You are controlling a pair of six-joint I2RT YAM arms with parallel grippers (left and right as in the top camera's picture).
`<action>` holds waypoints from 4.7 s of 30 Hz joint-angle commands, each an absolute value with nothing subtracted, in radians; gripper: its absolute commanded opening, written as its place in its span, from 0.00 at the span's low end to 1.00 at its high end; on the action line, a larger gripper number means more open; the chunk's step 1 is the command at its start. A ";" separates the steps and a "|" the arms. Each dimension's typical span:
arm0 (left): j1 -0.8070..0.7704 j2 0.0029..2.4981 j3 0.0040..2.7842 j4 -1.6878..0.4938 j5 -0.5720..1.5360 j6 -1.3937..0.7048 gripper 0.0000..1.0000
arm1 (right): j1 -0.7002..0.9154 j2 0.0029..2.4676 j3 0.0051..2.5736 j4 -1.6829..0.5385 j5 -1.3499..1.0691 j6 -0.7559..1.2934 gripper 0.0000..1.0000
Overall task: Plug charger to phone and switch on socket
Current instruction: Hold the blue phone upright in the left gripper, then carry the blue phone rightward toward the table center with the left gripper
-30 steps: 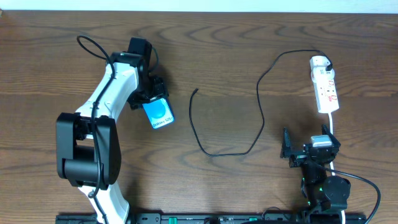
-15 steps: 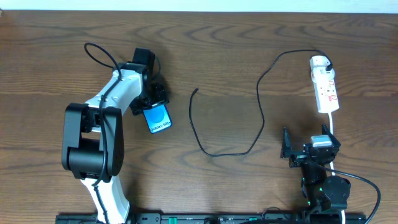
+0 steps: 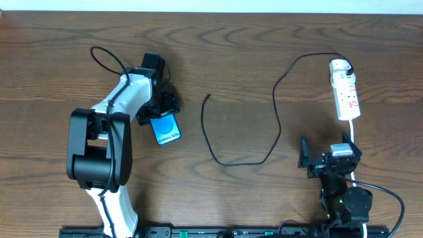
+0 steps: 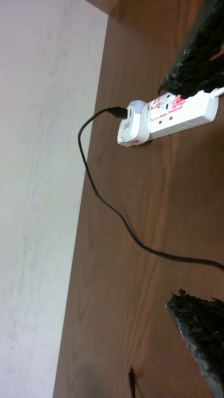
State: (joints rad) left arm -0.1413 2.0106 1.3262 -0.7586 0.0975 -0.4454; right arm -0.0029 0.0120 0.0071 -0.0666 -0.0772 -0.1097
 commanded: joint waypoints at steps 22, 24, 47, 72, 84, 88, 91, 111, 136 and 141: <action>-0.167 2.040 1.247 -0.753 0.048 -0.451 0.92 | 0.004 0.007 0.006 -0.071 -0.073 -0.098 0.99; -0.178 2.041 1.247 -0.752 0.032 -0.451 0.92 | 0.004 0.007 0.006 -0.071 -0.073 -0.098 0.99; -0.193 2.101 1.247 -0.747 0.032 -0.450 0.86 | 0.004 0.007 0.006 -0.071 -0.073 -0.098 0.99; -0.183 2.092 1.283 -0.794 0.007 -0.450 0.73 | 0.004 0.007 0.006 -0.071 -0.073 -0.098 0.99; -0.162 1.966 1.366 -0.878 0.071 -0.450 0.72 | 0.004 0.007 0.006 -0.071 -0.073 -0.098 0.99; -0.162 1.917 1.366 -0.878 0.136 -0.451 0.72 | 0.004 0.007 0.006 -0.071 -0.073 -0.098 0.99; -0.162 1.892 1.366 -0.878 0.197 -0.451 0.72 | 0.004 0.007 0.006 -0.071 -0.073 -0.098 0.99; -0.060 1.879 1.366 -0.878 0.649 -0.695 0.71 | 0.004 0.007 0.006 -0.071 -0.073 -0.098 0.99; -0.023 1.879 1.366 -0.874 1.071 -0.923 0.67 | 0.004 0.007 0.006 -0.071 -0.073 -0.098 0.99; -0.023 1.879 1.366 -0.874 1.097 -0.999 0.63 | 0.004 0.007 0.006 -0.071 -0.073 -0.098 0.99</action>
State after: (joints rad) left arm -0.0280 1.8980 1.3437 -0.8707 1.0210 -0.9379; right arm -0.0029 0.0120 0.0071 -0.0666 -0.0772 -0.1097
